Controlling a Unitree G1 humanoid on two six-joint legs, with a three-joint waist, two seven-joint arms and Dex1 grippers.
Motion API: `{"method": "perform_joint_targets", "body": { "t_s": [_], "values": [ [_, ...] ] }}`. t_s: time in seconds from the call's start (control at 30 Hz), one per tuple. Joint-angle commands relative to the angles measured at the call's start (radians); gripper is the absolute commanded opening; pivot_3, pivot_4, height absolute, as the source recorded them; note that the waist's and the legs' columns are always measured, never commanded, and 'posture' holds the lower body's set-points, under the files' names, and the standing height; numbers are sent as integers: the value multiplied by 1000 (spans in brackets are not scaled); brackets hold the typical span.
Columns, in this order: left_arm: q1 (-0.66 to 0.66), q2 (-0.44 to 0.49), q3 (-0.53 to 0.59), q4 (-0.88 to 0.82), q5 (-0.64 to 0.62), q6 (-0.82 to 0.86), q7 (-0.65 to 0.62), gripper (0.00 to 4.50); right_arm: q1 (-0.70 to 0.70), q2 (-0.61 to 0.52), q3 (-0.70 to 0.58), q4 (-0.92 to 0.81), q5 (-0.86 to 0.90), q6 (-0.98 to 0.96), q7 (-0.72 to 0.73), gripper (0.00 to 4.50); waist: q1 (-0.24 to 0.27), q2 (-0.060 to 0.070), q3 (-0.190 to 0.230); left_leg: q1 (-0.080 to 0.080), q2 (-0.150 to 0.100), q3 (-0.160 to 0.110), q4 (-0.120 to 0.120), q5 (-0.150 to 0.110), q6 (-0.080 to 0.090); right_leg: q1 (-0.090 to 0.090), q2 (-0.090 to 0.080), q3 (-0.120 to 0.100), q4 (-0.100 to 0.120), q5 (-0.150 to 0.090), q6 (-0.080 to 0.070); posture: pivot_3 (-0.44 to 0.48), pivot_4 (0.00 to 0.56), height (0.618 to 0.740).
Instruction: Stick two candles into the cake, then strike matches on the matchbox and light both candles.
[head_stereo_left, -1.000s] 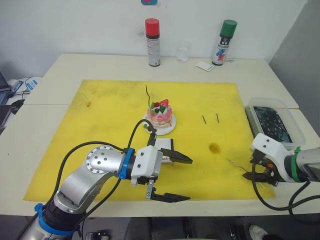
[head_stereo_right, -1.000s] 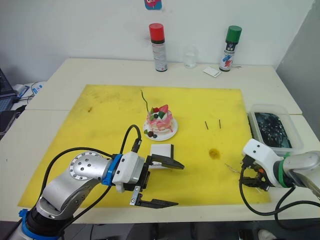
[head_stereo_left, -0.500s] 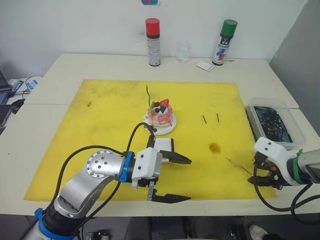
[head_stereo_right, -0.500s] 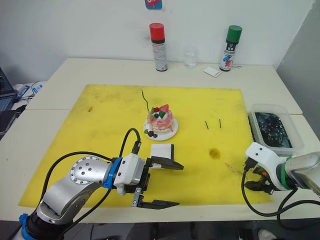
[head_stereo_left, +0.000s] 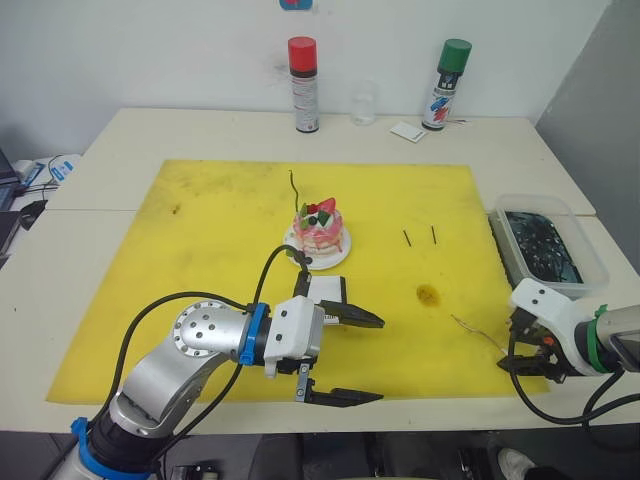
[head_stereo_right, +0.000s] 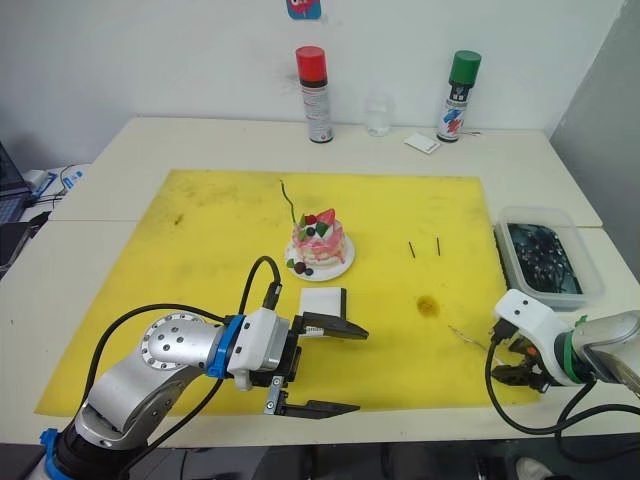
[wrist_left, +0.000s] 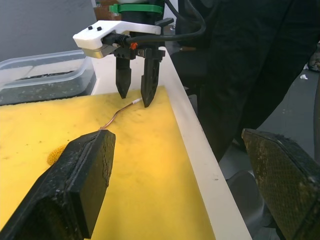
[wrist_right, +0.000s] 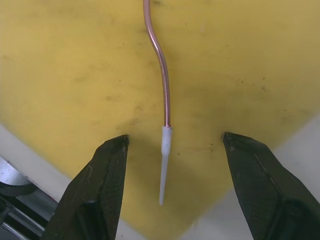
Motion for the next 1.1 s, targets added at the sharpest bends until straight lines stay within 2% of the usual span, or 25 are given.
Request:
{"method": "perform_joint_targets", "body": {
  "t_s": [0.03, 0.13, 0.37, 0.57, 0.7, 0.8, 0.9, 0.97, 1.1],
  "values": [
    [1, -6, -5, -21, 2, -21, 1, 4500, -1, 4, 4, 2, -13, -17, -9, 3087, 0, 0, 0, 0, 0, 0, 0, 0, 0, 0, 0, 0, 0, 0, 0, 0, 150, 740],
    [5, -8, -7, -20, 5, -19, 4, 4500, -6, 15, 14, 0, -12, -10, -14, 2492, 0, 0, 0, 0, 0, 0, 0, 0, 0, 0, 0, 0, 0, 0, 0, 0, 150, 740],
    [12, -9, -5, -22, -6, -7, 9, 4500, -23, 18, 6, -9, 9, 20, 3, 42, 0, 0, 0, 0, 0, 0, 0, 0, 0, 0, 0, 0, 0, 0, 0, 0, 150, 740],
    [40, 9, 21, -39, -46, 24, 9, 4500, -93, 8, -52, 15, 84, 76, 66, 13, -2, 0, 0, 0, 0, 0, 0, 0, 0, 0, 0, 0, 0, 1, 0, 0, 150, 740],
    [121, 50, 141, -71, -165, 102, 47, 4500, -234, 63, -108, 38, 169, 66, 102, 13, -9, 2, 0, 0, 1, 1, 0, 0, 0, -1, 0, 1, 1, 1, 0, 0, 150, 740],
    [174, 86, 236, -59, -199, 123, 64, 4500, -354, 213, -135, 74, 184, 48, 28, 13, -8, 1, 0, 1, 2, -1, 0, 0, 0, 0, 1, -1, 1, 1, 0, 0, 150, 740],
    [185, 102, 336, 5, -211, 113, 75, 4500, -454, 432, -166, 101, 165, -57, -87, 13, -6, 2, 0, 0, 1, 0, 1, 0, 0, -1, 1, 0, 1, 1, 0, 0, 150, 740],
    [156, 101, 397, 41, -248, 130, 95, 4500, -486, 588, -185, 112, 165, -166, -148, 13, -5, 2, 0, 0, 0, 0, 1, 0, 0, -1, 1, 0, 2, 1, 0, 0, 150, 740],
    [58, 109, 468, 86, -329, 186, 120, 4500, -491, 815, -93, 149, 31, -496, -211, 13, 3, 2, 0, -3, 0, -2, 0, 0, 0, -3, 1, -2, 1, 1, 0, 0, 150, 740]
  ]
}}
